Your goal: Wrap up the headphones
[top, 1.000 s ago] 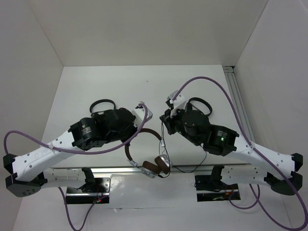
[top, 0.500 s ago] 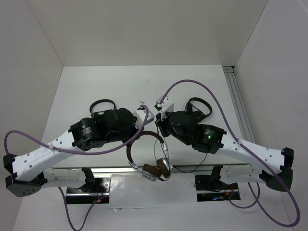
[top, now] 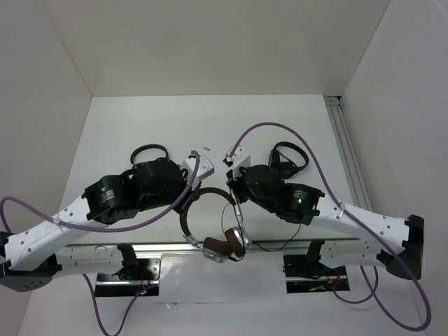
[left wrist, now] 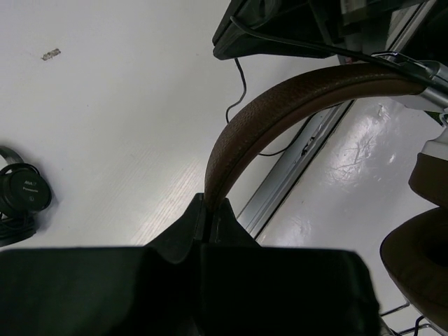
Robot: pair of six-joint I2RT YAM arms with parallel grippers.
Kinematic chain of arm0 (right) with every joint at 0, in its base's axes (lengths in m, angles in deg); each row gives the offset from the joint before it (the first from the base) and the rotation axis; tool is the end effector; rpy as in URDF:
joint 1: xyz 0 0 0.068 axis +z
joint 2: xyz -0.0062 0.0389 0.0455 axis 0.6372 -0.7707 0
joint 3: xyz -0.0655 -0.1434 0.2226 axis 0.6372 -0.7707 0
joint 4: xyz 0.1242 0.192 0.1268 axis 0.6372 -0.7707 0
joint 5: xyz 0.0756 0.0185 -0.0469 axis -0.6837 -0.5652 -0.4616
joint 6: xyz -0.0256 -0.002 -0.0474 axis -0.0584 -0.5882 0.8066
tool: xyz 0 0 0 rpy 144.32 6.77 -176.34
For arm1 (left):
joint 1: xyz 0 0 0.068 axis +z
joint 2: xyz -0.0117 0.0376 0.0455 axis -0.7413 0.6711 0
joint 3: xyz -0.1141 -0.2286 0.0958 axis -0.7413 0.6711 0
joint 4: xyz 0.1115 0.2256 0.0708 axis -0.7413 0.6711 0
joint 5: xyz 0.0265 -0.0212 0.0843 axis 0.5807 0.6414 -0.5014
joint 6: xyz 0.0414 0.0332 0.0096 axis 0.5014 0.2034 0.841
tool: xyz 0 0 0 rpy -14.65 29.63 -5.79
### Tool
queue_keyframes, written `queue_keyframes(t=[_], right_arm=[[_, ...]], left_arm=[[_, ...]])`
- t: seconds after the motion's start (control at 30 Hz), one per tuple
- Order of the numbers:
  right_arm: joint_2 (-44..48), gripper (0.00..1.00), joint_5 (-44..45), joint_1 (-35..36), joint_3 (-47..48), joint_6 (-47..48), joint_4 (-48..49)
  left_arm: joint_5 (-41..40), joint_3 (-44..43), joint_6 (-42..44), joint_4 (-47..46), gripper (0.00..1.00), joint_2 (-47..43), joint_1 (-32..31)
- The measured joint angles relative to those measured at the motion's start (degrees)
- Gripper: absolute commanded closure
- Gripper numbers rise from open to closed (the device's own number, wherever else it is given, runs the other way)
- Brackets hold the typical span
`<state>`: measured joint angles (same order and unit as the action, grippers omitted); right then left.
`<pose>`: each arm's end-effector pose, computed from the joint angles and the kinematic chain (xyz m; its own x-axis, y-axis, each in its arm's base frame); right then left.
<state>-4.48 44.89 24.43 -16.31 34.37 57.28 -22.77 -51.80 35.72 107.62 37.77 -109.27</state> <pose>0.1168 0.2115 0.3406 -0.2588 -0.3266 -0.9091 -0.6849 0.7257 -0.0658 0.0971 -0.1665 0.4068 -0.4053 0.3734 -0.8345 0.7429 0.6665 -0.0626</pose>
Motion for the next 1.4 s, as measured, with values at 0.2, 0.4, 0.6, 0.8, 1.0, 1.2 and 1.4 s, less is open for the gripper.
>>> queue_keyframes(t=[0.2,0.4,0.6,0.8,1.0,1.2,1.4], right_arm=[[0.00,0.99,-2.99,-2.32,-1.07,0.28,0.70],[1.03,0.92,-6.51,-3.23,-3.13,0.44,4.61],[3.48,0.77,-11.50,-4.04,-7.96,0.63,11.41],[3.91,0.61,-13.62,-5.14,-12.31,-0.31,20.87],[1.99,0.59,-14.12,-6.19,-18.78,-1.86,31.63],[-5.18,0.65,-16.76,-8.66,-23.39,-4.35,41.31],[-9.66,0.79,-18.64,-9.03,-28.09,-7.17,49.75]], left_arm=[[-1.09,0.00,-0.13,-0.83,1.00,-1.73,0.00],[-2.89,0.00,-0.57,-1.51,1.00,-3.74,0.00],[-4.42,0.00,-2.93,-3.10,1.00,-4.94,0.00],[-4.87,-0.28,-6.08,-5.01,1.00,-5.70,-0.02],[-7.41,-4.94,-10.82,-4.76,1.00,-5.55,-0.02],[-12.26,-10.73,-16.98,-3.50,1.00,-5.11,-0.02],[-21.84,-15.58,-25.46,2.12,1.00,-3.61,-0.02]])
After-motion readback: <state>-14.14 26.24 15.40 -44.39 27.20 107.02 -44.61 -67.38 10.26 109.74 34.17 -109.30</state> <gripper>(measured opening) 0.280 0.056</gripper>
